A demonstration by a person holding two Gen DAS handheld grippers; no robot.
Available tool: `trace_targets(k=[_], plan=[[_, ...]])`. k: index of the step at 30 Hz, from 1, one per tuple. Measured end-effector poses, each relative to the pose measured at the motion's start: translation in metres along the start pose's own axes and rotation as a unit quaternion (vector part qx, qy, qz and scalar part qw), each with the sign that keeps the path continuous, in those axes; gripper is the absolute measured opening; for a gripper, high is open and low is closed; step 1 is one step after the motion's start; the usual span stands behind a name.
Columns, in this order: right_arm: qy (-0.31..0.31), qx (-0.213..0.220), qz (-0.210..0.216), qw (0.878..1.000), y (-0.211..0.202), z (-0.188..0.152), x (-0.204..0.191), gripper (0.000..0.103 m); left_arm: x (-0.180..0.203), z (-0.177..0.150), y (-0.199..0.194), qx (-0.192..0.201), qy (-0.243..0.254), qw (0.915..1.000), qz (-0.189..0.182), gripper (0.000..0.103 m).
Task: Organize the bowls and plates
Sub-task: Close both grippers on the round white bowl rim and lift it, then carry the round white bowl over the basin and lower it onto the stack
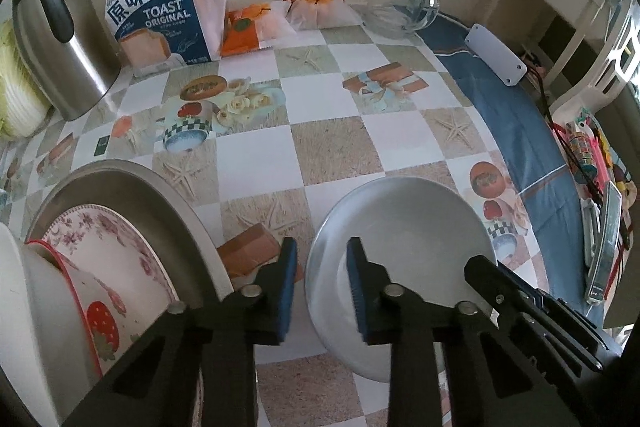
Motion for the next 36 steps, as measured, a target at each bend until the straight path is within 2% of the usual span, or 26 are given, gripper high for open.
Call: trace_targets(k=[5,20,28,36], plan=[[-0.007,-0.002,0.001,1.0,0.001,-0.002,-0.004,0.006,-0.004,-0.001,0.005,-0.005,-0.008,1.0,-0.002,0.011],[-0.005,-0.008,0.0,1.0,0.0,-0.003,-0.002,0.006,-0.006,0.002,-0.008,0.007,-0.013,0.9995,-0.027,0.009],[-0.019,0.029,0.014,0.999,-0.037,0.008,-0.021,0.006,-0.017,0.014,-0.059,0.052,-0.016,0.998,-0.034,0.009],[-0.063,0.086,0.044,0.993,-0.095,0.009,-0.079,0.006,-0.058,0.016,-0.128,0.105,-0.037,0.9937,-0.011,0.009]])
Point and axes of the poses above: each gripper's, at about its wrist camera, not at the fingertips, and y roughly the way its jaws point, x to its right, z to its top, the point moved 1 cm from there along y, roughly the way its jaws point, and after that the axes turned 5 degrees about x, right-handed, at the moved point
